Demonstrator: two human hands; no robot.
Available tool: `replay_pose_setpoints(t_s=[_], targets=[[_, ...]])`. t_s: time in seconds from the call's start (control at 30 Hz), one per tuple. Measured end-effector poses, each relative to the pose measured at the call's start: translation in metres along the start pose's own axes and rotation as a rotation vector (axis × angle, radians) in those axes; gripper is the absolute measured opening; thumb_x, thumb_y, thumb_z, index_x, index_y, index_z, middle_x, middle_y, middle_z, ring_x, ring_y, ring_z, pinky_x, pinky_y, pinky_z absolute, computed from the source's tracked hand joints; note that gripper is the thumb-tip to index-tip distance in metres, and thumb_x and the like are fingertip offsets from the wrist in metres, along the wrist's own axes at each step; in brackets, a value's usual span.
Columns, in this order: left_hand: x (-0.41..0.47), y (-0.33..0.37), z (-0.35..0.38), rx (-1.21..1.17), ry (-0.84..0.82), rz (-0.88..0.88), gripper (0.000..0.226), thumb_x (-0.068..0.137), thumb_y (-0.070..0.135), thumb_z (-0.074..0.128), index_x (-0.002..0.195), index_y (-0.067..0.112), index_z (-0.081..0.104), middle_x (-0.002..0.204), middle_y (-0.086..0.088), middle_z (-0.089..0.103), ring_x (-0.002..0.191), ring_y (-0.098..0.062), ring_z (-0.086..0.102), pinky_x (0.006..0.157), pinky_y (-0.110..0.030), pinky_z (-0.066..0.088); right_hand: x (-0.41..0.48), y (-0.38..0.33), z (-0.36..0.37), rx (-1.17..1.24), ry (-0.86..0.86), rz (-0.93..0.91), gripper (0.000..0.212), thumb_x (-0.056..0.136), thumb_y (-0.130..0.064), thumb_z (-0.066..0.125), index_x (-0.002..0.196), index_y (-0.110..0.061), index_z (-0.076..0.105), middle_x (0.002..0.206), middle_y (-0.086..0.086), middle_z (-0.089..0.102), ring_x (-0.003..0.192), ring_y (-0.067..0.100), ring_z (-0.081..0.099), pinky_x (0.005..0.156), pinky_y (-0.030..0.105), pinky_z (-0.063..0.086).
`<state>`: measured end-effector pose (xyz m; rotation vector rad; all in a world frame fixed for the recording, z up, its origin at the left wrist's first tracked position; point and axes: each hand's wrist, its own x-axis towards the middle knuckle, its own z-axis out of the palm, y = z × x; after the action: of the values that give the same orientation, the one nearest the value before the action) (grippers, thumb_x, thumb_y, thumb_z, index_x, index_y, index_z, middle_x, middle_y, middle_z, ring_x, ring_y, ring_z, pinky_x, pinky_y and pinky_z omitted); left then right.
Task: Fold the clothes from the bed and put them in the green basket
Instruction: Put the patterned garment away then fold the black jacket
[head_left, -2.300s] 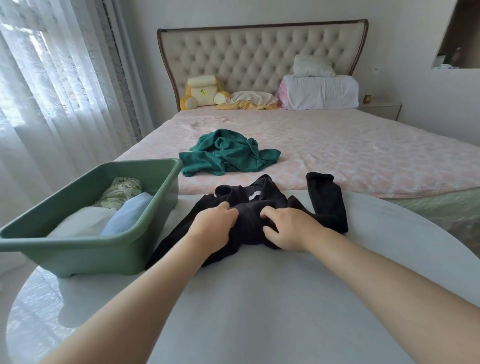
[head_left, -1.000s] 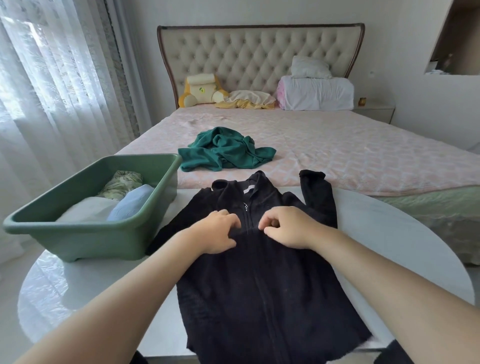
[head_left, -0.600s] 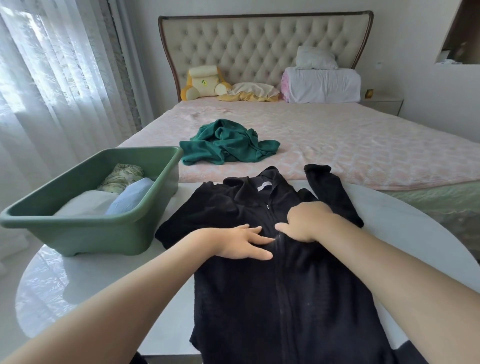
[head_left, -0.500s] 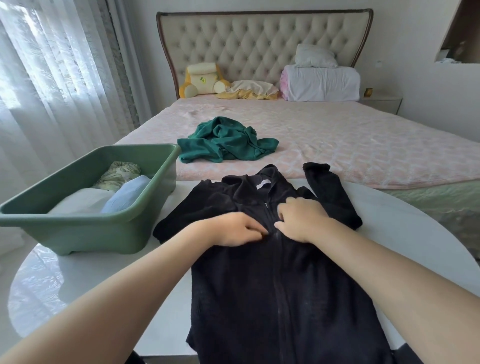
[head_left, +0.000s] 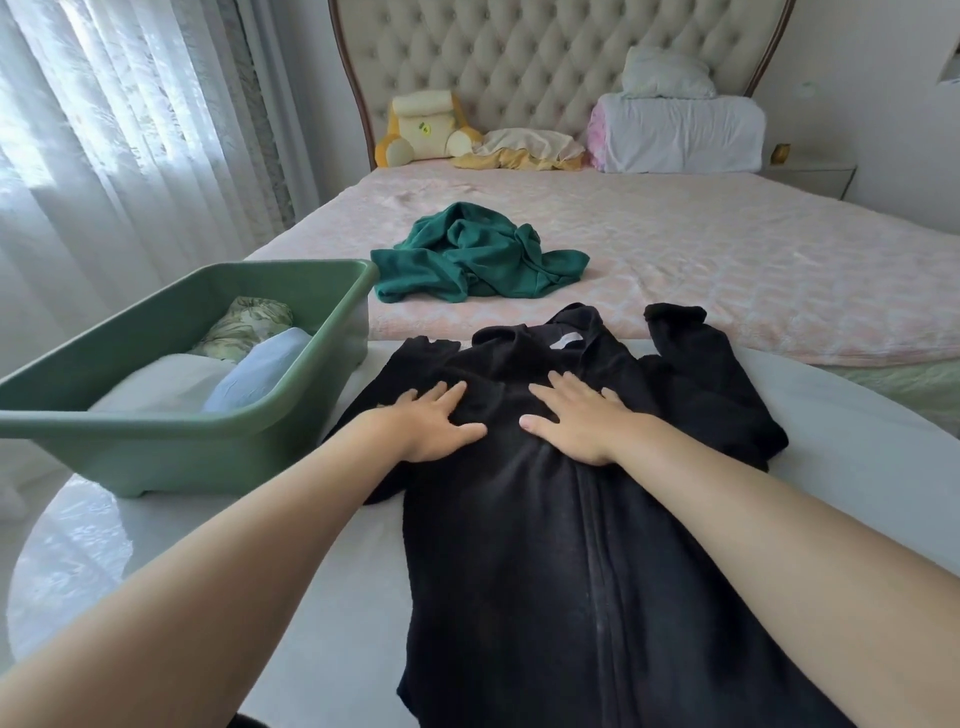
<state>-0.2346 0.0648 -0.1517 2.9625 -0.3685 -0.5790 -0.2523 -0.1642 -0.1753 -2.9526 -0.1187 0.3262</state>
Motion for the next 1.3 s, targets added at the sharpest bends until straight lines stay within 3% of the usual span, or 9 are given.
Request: replay_pose_setpoints(t_s=[0.17, 0.33, 0.43, 0.6, 0.73, 0.9, 1.03, 1.17, 1.3], targets=[[0.017, -0.003, -0.012, 0.158, -0.024, -0.190, 0.071, 0.096, 0.069, 0.014, 0.159, 0.035, 0.006, 0.167, 0.003, -0.003, 0.152, -0.035, 0.001, 0.119, -0.061, 0.000, 0.026, 0.007, -0.005, 0.030, 0.028, 0.067, 0.074, 0.096, -0.071, 0.030, 0.159, -0.039, 0.011, 0.169, -0.006, -0.007, 0.154, 0.016, -0.014, 0.122, 0.057, -0.002], [0.028, 0.033, -0.016, 0.624, 0.206, -0.161, 0.055, 0.092, 0.035, 0.033, 0.139, 0.014, 0.050, 0.145, -0.014, 0.046, 0.134, -0.036, 0.035, 0.110, -0.054, 0.020, 0.046, 0.006, -0.003, 0.017, 0.062, 0.064, 0.073, 0.095, -0.073, 0.030, 0.159, -0.041, 0.012, 0.169, -0.005, -0.005, 0.154, 0.017, -0.014, 0.122, 0.058, -0.002], [0.041, 0.047, 0.000, 0.219, 0.397, 0.074, 0.053, 0.097, 0.042, 0.037, 0.141, 0.014, 0.045, 0.147, -0.010, 0.045, 0.135, -0.030, 0.037, 0.108, -0.046, 0.028, 0.052, 0.007, -0.001, 0.008, 0.079, 0.070, 0.073, 0.095, -0.072, 0.029, 0.159, -0.041, 0.012, 0.169, -0.005, -0.005, 0.154, 0.017, -0.013, 0.122, 0.058, -0.001], [0.046, 0.019, 0.015, 0.149, 0.110, 0.062, 0.088, 0.079, 0.090, 0.018, 0.154, 0.049, -0.003, 0.166, 0.008, -0.009, 0.152, -0.028, -0.010, 0.116, -0.066, -0.004, 0.051, 0.008, -0.005, 0.063, 0.013, 0.007, 0.068, 0.099, -0.060, 0.036, 0.159, -0.038, 0.013, 0.169, -0.003, -0.005, 0.154, 0.016, -0.014, 0.122, 0.055, -0.004], [0.044, 0.001, 0.001, 0.084, -0.053, -0.026, 0.099, 0.062, 0.101, 0.029, 0.145, 0.064, -0.011, 0.163, 0.012, -0.021, 0.150, -0.028, -0.021, 0.108, -0.076, -0.007, 0.033, 0.022, -0.033, 0.364, 0.015, -0.085, 0.048, 0.101, -0.036, 0.051, 0.149, -0.029, 0.046, 0.166, 0.000, 0.019, 0.153, 0.016, 0.016, 0.119, 0.030, 0.012], [0.036, 0.027, -0.018, 0.186, 0.020, -0.049, 0.087, 0.079, 0.085, 0.039, 0.154, 0.046, 0.018, 0.167, -0.004, 0.005, 0.153, -0.030, 0.000, 0.115, -0.066, -0.004, 0.009, 0.065, -0.050, 0.357, 0.337, -0.027, 0.036, 0.096, -0.006, 0.044, 0.117, -0.026, 0.066, 0.132, 0.001, 0.050, 0.122, 0.021, 0.052, 0.106, 0.029, 0.040], [0.045, 0.085, -0.025, 0.150, 0.383, 0.165, 0.044, 0.096, 0.047, 0.040, 0.131, 0.025, 0.056, 0.144, -0.005, 0.047, 0.132, -0.029, 0.043, 0.109, -0.047, 0.031, -0.008, 0.105, -0.050, 0.273, 0.370, 0.061, 0.039, 0.090, 0.006, 0.045, 0.105, -0.023, 0.065, 0.121, 0.003, 0.047, 0.114, 0.024, 0.052, 0.100, 0.035, 0.045], [0.062, 0.144, -0.010, -0.124, 0.500, 0.399, 0.033, 0.097, 0.026, 0.048, 0.127, 0.016, 0.056, 0.129, -0.006, 0.054, 0.118, -0.030, 0.054, 0.100, -0.044, 0.044, -0.022, 0.131, -0.044, 0.248, 0.418, 0.130, 0.039, 0.085, 0.011, 0.052, 0.087, -0.027, 0.061, 0.107, -0.002, 0.049, 0.100, 0.023, 0.056, 0.089, 0.037, 0.050], [0.076, 0.180, 0.008, -0.218, 0.446, 0.460, 0.054, 0.098, 0.036, 0.055, 0.146, 0.017, 0.040, 0.147, -0.003, 0.042, 0.135, -0.024, 0.042, 0.110, -0.042, 0.038, -0.020, 0.152, -0.036, 0.279, 0.417, 0.153, 0.023, 0.089, -0.015, 0.072, 0.110, -0.019, 0.062, 0.119, 0.002, 0.049, 0.109, 0.024, 0.057, 0.096, 0.038, 0.048]])
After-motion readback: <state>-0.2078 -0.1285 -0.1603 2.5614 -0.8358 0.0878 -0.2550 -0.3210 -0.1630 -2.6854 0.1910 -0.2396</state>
